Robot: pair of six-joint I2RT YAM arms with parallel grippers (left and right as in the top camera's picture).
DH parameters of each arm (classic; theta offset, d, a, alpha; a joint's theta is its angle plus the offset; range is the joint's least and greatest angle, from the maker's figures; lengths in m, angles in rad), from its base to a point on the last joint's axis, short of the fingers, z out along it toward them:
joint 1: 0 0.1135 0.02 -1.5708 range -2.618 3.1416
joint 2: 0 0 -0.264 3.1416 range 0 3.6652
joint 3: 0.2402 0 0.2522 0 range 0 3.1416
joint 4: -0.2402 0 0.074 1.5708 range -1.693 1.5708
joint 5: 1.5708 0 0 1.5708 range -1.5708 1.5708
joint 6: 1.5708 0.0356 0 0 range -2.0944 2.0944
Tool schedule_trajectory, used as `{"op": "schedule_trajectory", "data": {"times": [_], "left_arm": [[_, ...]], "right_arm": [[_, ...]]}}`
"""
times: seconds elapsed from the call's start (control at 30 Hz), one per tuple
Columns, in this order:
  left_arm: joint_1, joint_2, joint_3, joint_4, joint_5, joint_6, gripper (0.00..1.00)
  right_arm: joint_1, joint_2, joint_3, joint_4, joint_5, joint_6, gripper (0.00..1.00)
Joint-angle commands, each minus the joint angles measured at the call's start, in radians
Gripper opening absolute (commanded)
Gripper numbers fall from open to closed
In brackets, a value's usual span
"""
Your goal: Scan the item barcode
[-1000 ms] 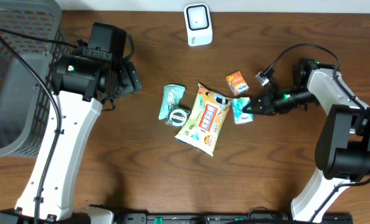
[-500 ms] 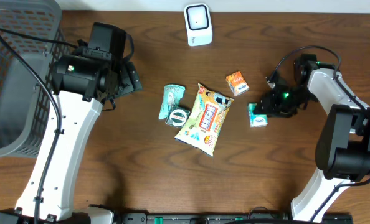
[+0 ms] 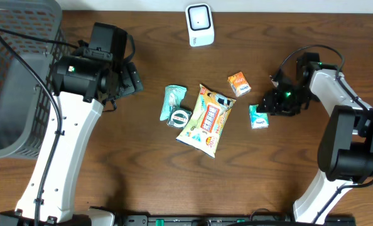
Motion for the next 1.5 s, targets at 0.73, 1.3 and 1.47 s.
{"op": "schedule_trajectory", "data": {"times": [0.73,1.3,1.47], "left_arm": [[0.003,0.003,0.008,-0.003,-0.013,0.01,0.98],[0.003,0.003,0.008,-0.003,-0.013,0.01,0.98],[0.003,0.003,0.008,-0.003,-0.013,0.01,0.98]], "right_arm": [[0.1,0.011,-0.159,0.18,0.096,0.092,0.47],[0.116,0.011,0.053,-0.1,0.284,0.118,0.61],[0.156,0.011,0.051,-0.096,0.292,0.116,0.63]]}}
